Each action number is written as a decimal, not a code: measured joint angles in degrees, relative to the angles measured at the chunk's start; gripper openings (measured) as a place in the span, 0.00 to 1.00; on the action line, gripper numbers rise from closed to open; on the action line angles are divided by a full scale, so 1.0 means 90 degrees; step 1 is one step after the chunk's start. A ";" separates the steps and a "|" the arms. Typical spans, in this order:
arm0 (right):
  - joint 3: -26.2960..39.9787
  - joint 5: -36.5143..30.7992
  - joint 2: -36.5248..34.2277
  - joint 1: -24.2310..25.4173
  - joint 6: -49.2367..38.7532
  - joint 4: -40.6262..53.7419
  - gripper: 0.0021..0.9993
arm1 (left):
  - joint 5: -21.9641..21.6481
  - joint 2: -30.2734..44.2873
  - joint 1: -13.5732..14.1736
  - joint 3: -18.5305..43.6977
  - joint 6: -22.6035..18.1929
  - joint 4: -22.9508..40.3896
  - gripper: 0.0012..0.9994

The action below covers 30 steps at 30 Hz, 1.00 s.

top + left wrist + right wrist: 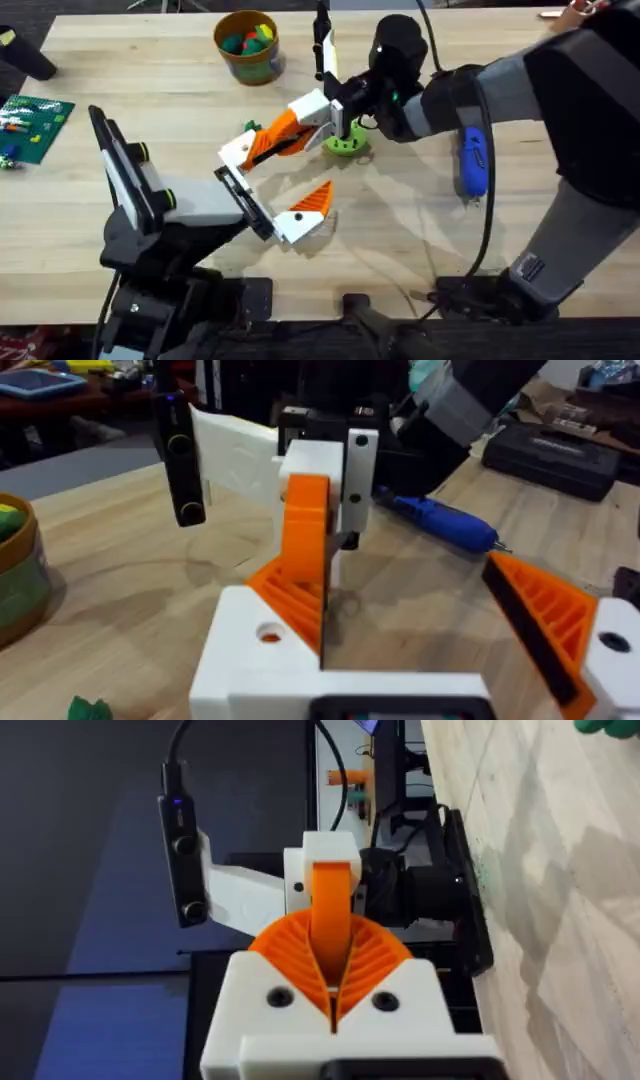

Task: Pick up the gripper from the table and insert it into the empty holder that is missing its gripper. Then pick up a screw, insert it into the mounting hole, and use the screwdriver to tighten it. Finally, clean up the table by picking up the vegetable and placing it into the bucket.

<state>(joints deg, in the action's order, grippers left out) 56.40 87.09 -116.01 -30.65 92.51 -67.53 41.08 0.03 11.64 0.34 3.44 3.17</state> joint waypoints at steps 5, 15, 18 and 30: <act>0.0058 0.0000 -0.0010 -0.0045 -0.0002 0.0030 0.01 | -0.0057 0.0000 -0.0033 0.0000 -0.0006 -0.0014 0.99; 0.0275 0.0000 -0.0139 -0.0129 -0.0153 0.0275 0.01 | -0.0113 0.0000 -0.0036 0.0000 0.0001 -0.0010 0.99; 0.0430 0.0000 -0.0266 -0.0150 -0.0171 0.0275 0.01 | -0.0184 0.0000 -0.0037 0.0000 0.0005 -0.0004 0.99; 0.0656 0.0000 -0.0406 -0.0191 -0.0189 0.0280 0.01 | -0.0270 0.0000 -0.0078 0.0000 0.0002 -0.0009 0.99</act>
<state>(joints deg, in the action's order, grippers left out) 62.31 87.09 -119.66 -32.37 90.80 -65.01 38.64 0.03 10.94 0.34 3.46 3.09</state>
